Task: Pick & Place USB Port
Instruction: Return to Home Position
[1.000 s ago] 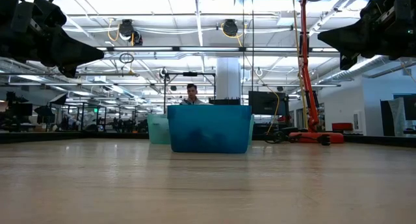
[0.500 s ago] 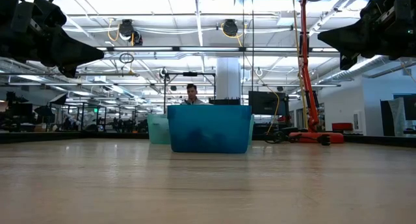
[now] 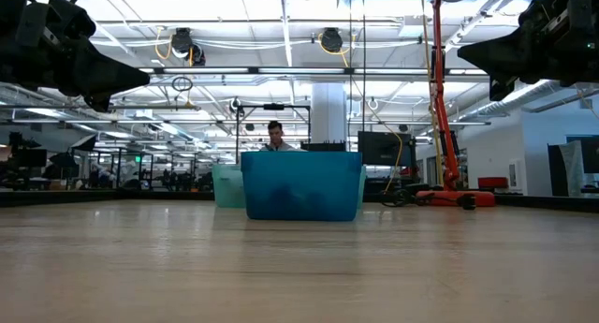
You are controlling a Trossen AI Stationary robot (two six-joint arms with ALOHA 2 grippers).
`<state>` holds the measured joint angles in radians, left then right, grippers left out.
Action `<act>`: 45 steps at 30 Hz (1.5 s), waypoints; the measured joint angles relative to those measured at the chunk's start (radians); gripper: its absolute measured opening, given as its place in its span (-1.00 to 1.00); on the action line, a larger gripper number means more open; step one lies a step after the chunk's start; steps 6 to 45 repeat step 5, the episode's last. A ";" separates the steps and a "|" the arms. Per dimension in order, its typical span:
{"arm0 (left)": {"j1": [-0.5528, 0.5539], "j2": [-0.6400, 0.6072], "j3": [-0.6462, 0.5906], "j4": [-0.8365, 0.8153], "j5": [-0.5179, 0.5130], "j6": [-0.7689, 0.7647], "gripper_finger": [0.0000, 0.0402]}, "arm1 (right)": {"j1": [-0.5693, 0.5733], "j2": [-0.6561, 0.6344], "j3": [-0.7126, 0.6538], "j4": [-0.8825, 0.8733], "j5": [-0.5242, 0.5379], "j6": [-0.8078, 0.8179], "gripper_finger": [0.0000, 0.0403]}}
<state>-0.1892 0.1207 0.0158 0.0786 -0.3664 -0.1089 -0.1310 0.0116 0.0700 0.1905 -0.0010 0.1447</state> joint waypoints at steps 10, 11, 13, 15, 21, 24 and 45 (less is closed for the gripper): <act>0.000 0.000 0.000 0.000 0.000 0.000 -0.88 | 0.000 0.000 0.000 0.000 0.000 0.000 -1.00; 0.000 0.000 0.000 0.000 0.000 0.000 -0.88 | 0.000 0.000 0.000 0.000 0.000 0.000 -1.00; 0.000 0.000 0.000 0.000 0.000 0.000 -0.88 | 0.000 0.000 0.000 0.000 0.000 0.000 -1.00; 0.000 0.000 0.000 0.000 0.000 0.000 -0.88 | 0.000 0.000 0.000 0.000 0.000 0.000 -1.00; 0.000 0.000 0.000 0.000 0.000 0.000 -0.88 | 0.000 0.000 0.000 0.000 0.000 0.000 -1.00; 0.000 0.000 0.000 0.000 0.000 0.000 -0.88 | 0.000 0.000 0.000 0.000 0.000 0.000 -1.00; 0.000 0.000 0.000 0.000 0.000 0.000 -0.88 | 0.000 0.000 0.000 0.000 0.000 0.000 -1.00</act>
